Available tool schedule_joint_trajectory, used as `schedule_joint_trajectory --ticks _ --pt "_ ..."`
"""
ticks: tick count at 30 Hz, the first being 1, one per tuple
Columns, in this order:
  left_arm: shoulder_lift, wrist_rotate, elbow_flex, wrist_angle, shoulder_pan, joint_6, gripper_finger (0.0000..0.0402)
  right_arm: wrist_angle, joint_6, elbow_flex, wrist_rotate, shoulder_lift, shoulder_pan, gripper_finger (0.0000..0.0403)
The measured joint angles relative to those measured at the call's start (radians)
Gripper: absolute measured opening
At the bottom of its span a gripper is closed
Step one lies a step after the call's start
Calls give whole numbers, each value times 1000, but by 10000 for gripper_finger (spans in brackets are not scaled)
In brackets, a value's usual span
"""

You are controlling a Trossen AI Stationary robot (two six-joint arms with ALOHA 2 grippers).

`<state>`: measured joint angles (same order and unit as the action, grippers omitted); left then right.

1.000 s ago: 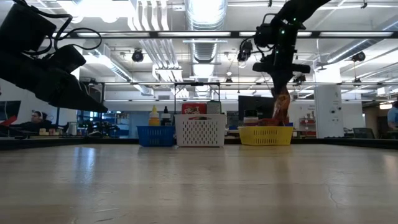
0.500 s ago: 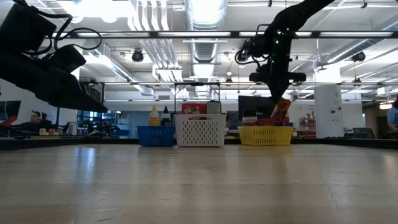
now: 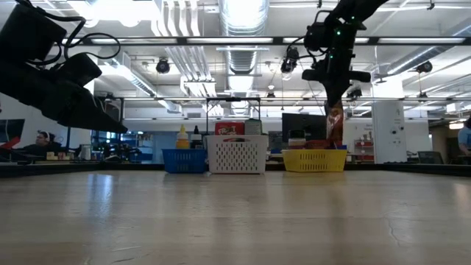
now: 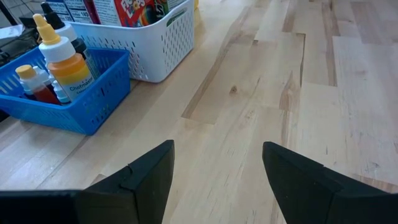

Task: Pick & Place Kitchen Items
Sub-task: Put the orange spice bag into the yellow bin

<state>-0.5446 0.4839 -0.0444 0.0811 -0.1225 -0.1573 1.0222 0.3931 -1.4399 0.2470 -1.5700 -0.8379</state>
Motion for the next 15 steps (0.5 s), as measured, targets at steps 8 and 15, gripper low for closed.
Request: schedule_joint_trajectory --ticks 8,15 --pt "0 0 0 0 0 0 250 -12 7 6 -16 -4 0 8" --pt "0 0 0 0 0 0 250 -25 15 34 -36 -36 9 8"
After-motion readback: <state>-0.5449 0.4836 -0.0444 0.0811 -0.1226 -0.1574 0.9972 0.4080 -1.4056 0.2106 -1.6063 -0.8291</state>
